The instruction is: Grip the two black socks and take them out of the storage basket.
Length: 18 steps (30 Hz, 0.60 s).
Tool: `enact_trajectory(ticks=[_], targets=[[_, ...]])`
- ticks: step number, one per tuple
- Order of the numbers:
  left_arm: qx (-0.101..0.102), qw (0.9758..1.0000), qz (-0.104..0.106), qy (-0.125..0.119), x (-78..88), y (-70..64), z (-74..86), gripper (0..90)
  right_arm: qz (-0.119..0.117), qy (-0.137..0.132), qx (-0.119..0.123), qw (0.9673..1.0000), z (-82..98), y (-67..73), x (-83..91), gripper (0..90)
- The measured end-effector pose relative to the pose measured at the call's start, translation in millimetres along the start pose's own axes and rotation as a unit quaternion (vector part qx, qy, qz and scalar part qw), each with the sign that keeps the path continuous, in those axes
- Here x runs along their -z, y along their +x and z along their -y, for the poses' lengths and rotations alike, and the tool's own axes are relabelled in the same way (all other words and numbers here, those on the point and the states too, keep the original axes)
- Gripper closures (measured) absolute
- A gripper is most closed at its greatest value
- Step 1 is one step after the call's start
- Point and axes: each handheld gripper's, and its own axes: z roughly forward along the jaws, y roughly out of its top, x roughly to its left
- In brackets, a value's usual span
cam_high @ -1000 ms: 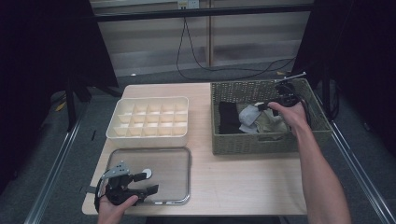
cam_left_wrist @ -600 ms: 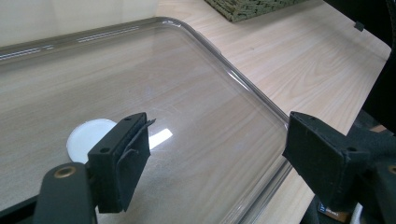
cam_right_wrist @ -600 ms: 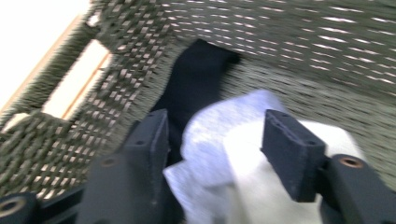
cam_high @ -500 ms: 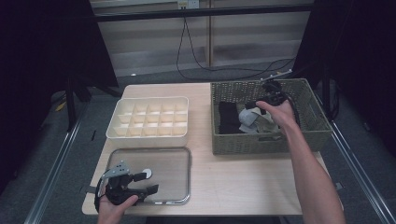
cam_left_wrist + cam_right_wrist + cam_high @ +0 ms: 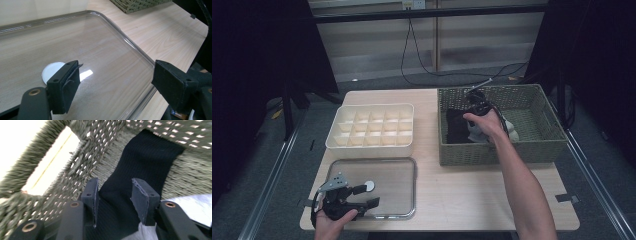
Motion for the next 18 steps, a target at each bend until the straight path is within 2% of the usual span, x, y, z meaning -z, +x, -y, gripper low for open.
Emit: enact_trajectory(ticks=[2,5,8,12,13,15,18], targets=[[0.000,1.0000,-0.001,-0.001,0.4,-0.4,0.0,21.6,-0.001,0.022,0.010,0.9997,-3.0,0.1,-10.3,56.0],[0.000,1.0000,0.001,-0.001,0.5,0.7,0.5,21.2,0.003,0.040,0.016,0.9991,-3.2,-0.6,-20.5,57.6],[0.001,1.0000,0.001,-0.001,0.6,1.1,0.8,21.1,0.018,0.057,0.019,0.9981,-1.5,-3.4,-25.3,57.9],[0.004,1.0000,0.007,-0.003,0.9,0.2,0.5,20.6,0.030,0.057,0.019,0.9978,-0.8,-4.6,-25.8,57.9],[0.000,1.0000,0.000,-0.001,0.6,-0.9,0.3,20.6,0.029,0.057,0.021,0.9978,-0.6,-4.6,-26.8,58.5],[-0.004,1.0000,0.003,0.004,-0.6,-2.6,0.2,20.5,0.040,0.069,0.027,0.9965,-0.1,-4.9,-29.3,59.0],[-0.004,1.0000,0.007,0.003,-0.9,-2.9,0.1,20.5,0.047,0.086,0.020,0.9950,1.4,-5.9,-32.8,60.2]])
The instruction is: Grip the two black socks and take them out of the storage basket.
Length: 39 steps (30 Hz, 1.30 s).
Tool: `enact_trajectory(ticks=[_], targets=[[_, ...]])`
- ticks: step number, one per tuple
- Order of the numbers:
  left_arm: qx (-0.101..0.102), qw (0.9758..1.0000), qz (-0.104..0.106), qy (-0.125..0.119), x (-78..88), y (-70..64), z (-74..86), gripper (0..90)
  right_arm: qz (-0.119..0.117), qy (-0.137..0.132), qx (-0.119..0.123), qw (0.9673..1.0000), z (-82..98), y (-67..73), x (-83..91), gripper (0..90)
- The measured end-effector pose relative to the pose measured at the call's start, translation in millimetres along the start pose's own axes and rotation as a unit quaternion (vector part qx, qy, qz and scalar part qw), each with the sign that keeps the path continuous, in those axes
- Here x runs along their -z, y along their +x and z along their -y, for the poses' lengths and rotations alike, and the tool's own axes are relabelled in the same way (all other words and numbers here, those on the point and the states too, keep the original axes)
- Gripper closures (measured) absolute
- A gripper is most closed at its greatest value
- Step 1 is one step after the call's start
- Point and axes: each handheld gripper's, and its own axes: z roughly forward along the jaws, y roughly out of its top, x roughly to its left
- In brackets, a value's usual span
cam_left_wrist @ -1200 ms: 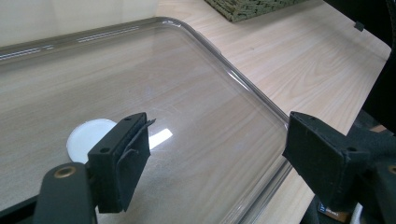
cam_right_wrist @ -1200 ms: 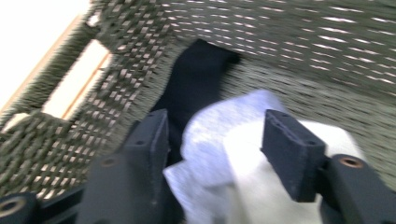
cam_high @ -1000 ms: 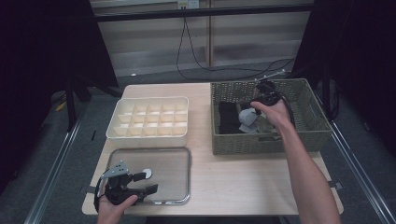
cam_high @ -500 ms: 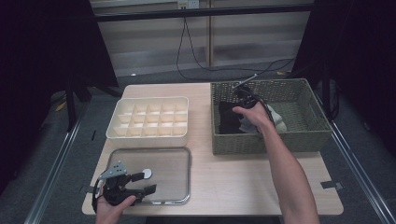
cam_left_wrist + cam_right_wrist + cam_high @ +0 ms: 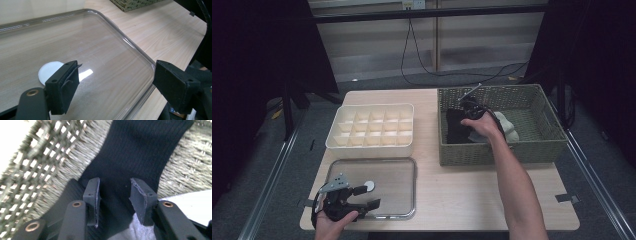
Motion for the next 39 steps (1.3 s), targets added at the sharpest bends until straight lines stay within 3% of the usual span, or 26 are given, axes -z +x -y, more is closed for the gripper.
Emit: enact_trajectory(ticks=[5,8,9,11,14,17,22,27,36,39], targets=[[0.005,1.0000,-0.002,-0.003,1.9,2.7,0.6,20.5,0.005,0.027,0.005,0.9996,1.0,0.0,-6.6,62.5],[0.006,1.0000,-0.002,-0.005,2.5,2.6,0.7,20.5,0.008,0.050,0.018,0.9985,1.9,3.0,-11.0,71.7],[0.006,1.0000,-0.002,-0.005,2.6,2.6,0.8,20.5,0.015,0.051,0.022,0.9984,0.9,5.2,-10.6,79.0],[0.005,1.0000,-0.002,-0.004,2.5,2.5,0.9,20.5,0.010,0.049,0.026,0.9984,1.0,5.8,-9.9,85.2],[0.005,1.0000,-0.003,-0.004,2.2,2.6,0.8,20.5,0.003,0.034,0.026,0.9991,0.1,6.3,-5.6,87.1],[0.004,1.0000,-0.003,-0.005,2.1,2.7,0.1,20.5,-0.013,0.002,0.021,0.9997,-0.6,4.8,0.5,87.3],[0.006,0.9999,-0.004,-0.007,2.6,4.0,-0.7,20.5,-0.034,-0.034,0.011,0.9988,-0.7,4.1,10.6,87.3],[0.006,1.0000,-0.003,-0.007,2.4,4.0,-0.3,20.5,-0.052,-0.064,0.006,0.9965,0.3,5.4,19.1,87.3],[0.006,1.0000,-0.002,-0.006,1.3,3.1,-0.6,20.5,-0.061,-0.110,0.009,0.9920,6.4,1.4,34.1,87.2],[0.004,1.0000,-0.001,-0.004,0.4,3.0,-1.1,20.5,-0.062,-0.124,-0.002,0.9903,10.0,-2.1,41.6,87.2]])
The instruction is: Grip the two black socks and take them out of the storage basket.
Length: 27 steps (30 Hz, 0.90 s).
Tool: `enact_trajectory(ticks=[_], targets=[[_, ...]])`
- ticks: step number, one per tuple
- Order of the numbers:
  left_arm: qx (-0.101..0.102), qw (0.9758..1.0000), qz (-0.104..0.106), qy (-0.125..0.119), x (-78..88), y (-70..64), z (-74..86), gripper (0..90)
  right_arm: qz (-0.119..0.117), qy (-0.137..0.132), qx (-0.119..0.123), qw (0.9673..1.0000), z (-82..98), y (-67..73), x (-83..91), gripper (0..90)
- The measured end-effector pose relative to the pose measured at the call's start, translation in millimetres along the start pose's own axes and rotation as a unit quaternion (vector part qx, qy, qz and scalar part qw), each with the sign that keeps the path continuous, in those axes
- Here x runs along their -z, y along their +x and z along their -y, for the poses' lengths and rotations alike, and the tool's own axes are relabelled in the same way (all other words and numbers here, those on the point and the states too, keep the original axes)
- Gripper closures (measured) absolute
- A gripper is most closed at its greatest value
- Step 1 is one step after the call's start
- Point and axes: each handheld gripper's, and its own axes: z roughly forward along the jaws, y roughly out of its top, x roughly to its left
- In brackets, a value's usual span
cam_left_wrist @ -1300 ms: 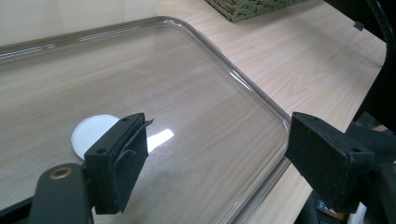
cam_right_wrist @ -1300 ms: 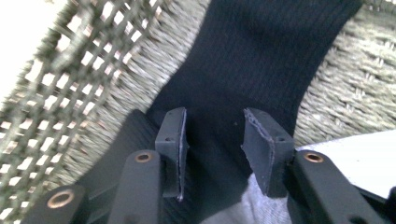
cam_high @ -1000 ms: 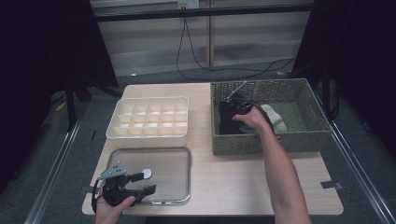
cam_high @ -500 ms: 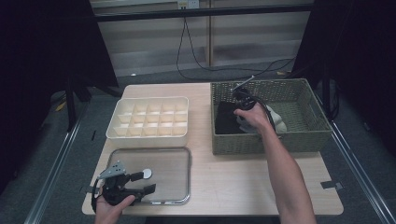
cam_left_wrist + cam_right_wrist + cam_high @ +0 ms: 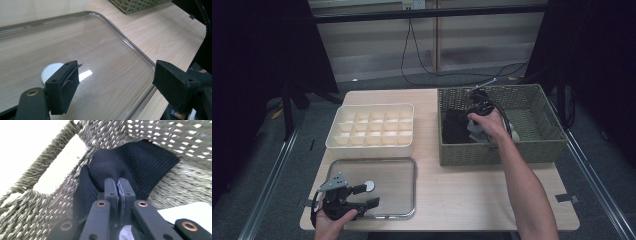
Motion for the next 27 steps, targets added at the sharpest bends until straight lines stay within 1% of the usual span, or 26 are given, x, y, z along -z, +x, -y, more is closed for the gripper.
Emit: enact_trajectory(ticks=[3,5,7,9,15,17,19,22,27], targets=[[-0.001,1.0000,-0.002,0.001,-1.0,-0.7,-0.6,20.5,-0.001,-0.012,0.000,0.9999,0.2,-0.5,7.1,87.1],[-0.001,1.0000,0.001,0.001,-1.8,-0.9,-0.8,20.5,-0.001,-0.021,-0.001,0.9998,-0.1,0.3,11.2,87.0],[-0.001,1.0000,0.001,0.001,-2.3,-1.0,-1.1,20.5,-0.005,-0.031,0.004,0.9995,-0.7,0.4,15.0,87.0],[-0.001,1.0000,0.002,0.001,-2.6,-1.0,-1.2,20.5,-0.007,-0.039,0.002,0.9992,-1.1,1.2,18.7,86.7],[-0.002,1.0000,0.002,0.002,-2.9,-0.8,-1.2,20.4,-0.014,-0.051,0.004,0.9986,-1.1,3.7,25.3,86.2],[-0.001,1.0000,0.001,0.002,-2.9,-0.9,-1.2,20.4,-0.018,-0.058,0.007,0.9981,-1.7,6.4,28.4,86.6],[-0.001,1.0000,0.001,0.002,-3.1,-0.9,-1.3,20.4,-0.017,-0.065,0.012,0.9976,-2.6,9.0,32.5,86.7],[-0.002,1.0000,0.002,0.003,-3.5,-1.3,-1.6,20.4,-0.021,-0.077,0.015,0.9967,-4.3,11.4,40.8,86.8],[-0.002,1.0000,0.004,0.002,-4.1,-1.6,-1.8,20.4,-0.026,-0.091,0.013,0.9954,-4.1,11.0,52.2,87.0]])
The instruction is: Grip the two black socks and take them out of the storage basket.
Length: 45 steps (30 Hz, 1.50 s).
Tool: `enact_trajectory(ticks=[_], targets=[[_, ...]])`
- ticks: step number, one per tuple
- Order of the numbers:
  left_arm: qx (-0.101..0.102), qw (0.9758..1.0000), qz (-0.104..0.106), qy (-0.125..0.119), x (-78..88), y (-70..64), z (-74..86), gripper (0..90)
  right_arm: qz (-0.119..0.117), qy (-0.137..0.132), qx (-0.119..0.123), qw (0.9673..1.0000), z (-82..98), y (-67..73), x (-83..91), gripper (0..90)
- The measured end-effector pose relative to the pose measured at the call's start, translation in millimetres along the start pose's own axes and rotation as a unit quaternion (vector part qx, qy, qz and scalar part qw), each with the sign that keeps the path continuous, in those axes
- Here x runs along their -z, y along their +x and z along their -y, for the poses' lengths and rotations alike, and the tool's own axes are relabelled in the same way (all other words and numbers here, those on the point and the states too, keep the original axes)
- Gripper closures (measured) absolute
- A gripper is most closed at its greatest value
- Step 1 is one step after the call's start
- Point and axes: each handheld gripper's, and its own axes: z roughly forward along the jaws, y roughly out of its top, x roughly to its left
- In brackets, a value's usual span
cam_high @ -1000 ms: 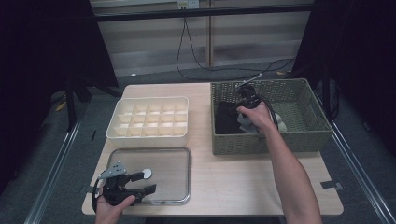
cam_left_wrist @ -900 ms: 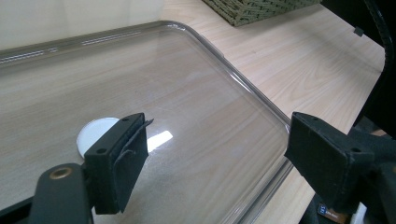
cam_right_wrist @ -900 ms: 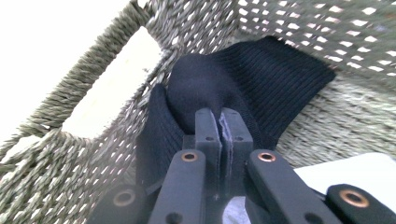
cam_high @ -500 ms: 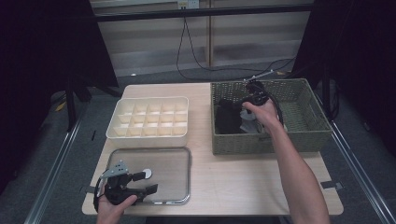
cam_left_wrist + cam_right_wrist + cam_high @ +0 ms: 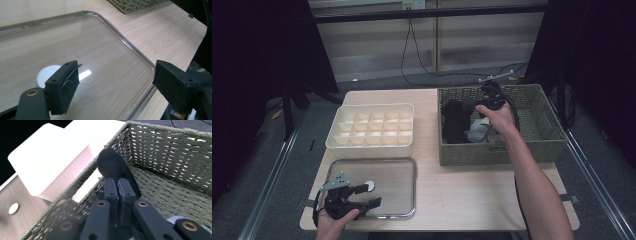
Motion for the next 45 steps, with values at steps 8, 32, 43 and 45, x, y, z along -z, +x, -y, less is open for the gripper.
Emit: enact_trajectory(ticks=[8,32,43,45], targets=[[-0.001,1.0000,-0.001,0.001,0.0,-0.8,0.1,20.4,-0.005,-0.018,-0.001,0.9998,1.8,-0.1,14.8,87.3],[-0.009,1.0000,0.001,-0.002,-0.6,-4.7,-0.5,20.5,-0.041,-0.066,0.000,0.9970,6.6,16.4,49.4,87.3],[-0.013,0.9999,-0.005,-0.001,-0.7,-8.4,-0.2,21.1,-0.054,-0.086,0.005,0.9948,10.4,26.7,63.4,87.2],[-0.013,0.9999,-0.004,-0.003,-0.5,-8.5,-0.5,21.1,-0.055,-0.088,0.005,0.9946,11.6,28.4,66.5,87.2]])
